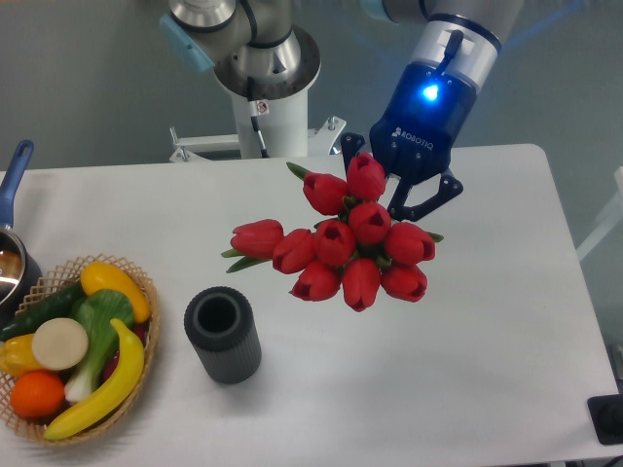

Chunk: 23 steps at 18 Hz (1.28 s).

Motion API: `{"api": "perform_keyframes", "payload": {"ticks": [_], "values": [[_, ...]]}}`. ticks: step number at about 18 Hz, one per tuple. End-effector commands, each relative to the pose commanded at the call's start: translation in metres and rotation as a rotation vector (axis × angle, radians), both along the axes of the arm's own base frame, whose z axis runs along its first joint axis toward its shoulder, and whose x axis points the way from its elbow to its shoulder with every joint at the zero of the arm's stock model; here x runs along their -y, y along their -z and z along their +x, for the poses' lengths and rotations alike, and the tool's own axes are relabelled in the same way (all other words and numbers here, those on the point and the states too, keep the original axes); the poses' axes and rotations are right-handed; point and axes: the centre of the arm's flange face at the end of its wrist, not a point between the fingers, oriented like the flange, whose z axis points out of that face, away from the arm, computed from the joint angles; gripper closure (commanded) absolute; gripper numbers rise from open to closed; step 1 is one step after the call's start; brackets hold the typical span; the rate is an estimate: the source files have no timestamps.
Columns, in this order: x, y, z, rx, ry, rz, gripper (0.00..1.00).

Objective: Insert the flowers into the vase
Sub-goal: 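Carry the red tulip bunch with the gripper over the black vase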

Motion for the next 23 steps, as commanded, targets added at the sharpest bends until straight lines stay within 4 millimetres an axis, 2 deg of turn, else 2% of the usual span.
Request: {"api": "perform_keyframes", "payload": {"ticks": [3,5,15,20,23], "values": [[-0.001,-0.001,0.001,-0.012,-0.001,0.005,0.79],[-0.013,0.003,0.004,-0.001,0.020,0.005,0.79],[-0.021,0.002,0.009,-0.018,0.035,0.013,0.79],[-0.041,0.010,0.023,-0.027,0.078,0.018,0.79],[-0.061,0.012,0.040,-0.003,0.149,0.066,0.79]]}}
